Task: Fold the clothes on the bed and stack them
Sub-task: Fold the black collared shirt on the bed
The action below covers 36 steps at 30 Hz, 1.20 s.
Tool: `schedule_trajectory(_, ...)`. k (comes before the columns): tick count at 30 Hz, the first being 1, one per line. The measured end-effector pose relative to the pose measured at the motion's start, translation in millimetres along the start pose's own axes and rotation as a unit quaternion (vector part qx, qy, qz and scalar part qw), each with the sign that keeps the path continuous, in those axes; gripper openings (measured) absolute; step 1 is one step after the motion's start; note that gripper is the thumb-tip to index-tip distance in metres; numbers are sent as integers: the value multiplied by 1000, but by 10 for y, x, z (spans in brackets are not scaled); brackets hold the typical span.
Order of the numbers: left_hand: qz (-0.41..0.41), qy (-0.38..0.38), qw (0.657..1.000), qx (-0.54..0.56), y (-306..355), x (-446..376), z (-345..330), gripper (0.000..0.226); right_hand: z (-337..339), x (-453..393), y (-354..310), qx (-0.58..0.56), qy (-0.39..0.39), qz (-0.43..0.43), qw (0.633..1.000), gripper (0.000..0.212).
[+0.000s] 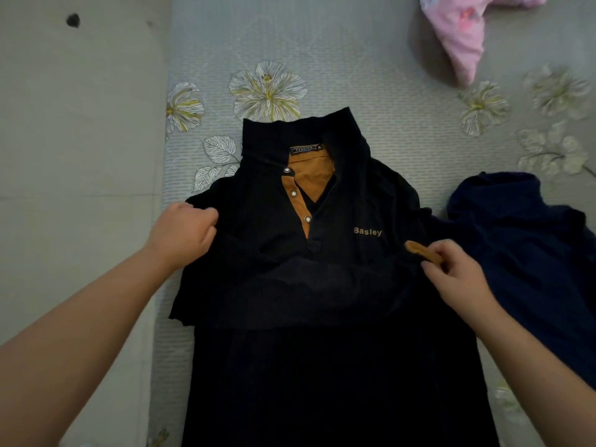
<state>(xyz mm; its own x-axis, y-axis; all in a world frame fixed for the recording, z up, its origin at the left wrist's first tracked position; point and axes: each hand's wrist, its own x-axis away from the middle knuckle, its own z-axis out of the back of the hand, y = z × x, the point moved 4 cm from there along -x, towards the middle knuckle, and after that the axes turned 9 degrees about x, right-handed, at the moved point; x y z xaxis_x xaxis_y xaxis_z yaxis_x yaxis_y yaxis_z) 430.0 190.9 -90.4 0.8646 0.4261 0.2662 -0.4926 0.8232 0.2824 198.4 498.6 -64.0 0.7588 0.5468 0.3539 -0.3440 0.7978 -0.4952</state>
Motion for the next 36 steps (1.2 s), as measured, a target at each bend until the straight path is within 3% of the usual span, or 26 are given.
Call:
schedule_trajectory(3, 118, 26, 992, -38, -334, 93, 75, 29, -4, 44, 110, -118, 26, -48, 992, 42)
schedule_trajectory(6, 227, 37, 972, -40, -521, 152, -17, 10, -129, 2, 159, -198, 35, -96, 975, 42)
schedule_trajectory(9, 280, 65, 957, -22, -507, 100, -135, 15, -186, -113, 182, -254, 61, -171, 950, 33)
schedule_trajectory(12, 311, 113, 944, 18, -408, 98, -174, 35, -189, -198, 171, -161, 62, -203, 964, 5)
schedule_trajectory(14, 281, 154, 946, 55, -260, 144, -155, 43, -184, -222, 139, -70, 53, -188, 978, 20)
schedule_trajectory(16, 173, 176, 965, 88, 24, 222, -186, 40, -192, -216, 60, -3, 30, -175, 984, 46)
schedule_trajectory(18, 76, 139, 983, 93, 327, 355, -355, 42, -197, -190, -12, 52, 15, -153, 987, 59)
schedule_trajectory(21, 94, -28, 992, 79, 499, 608, -693, 79, -113, -131, -154, 42, 63, -41, 996, 51)
schedule_trajectory(24, 117, -54, 990, 57, 477, 719, -839, 96, 11, -83, -245, -57, 138, 25, 989, 47)
schedule_trajectory(26, 141, -64, 985, 74, 475, 715, -845, 101, -4, -85, -166, -66, 148, -4, 987, 47)
schedule_trajectory(30, 145, -32, 986, 80, 484, 742, -868, 106, -149, -1, 205, 121, 59, -150, 980, 52)
schedule_trajectory(34, 173, -24, 981, 89, 595, 718, -859, 66, -55, 359, 559, 136, 94, -157, 974, 47)
schedule_trajectory(36, 136, 8, 985, 104, 779, 690, -830, 59, -1, 662, 821, 130, 112, -186, 967, 44)
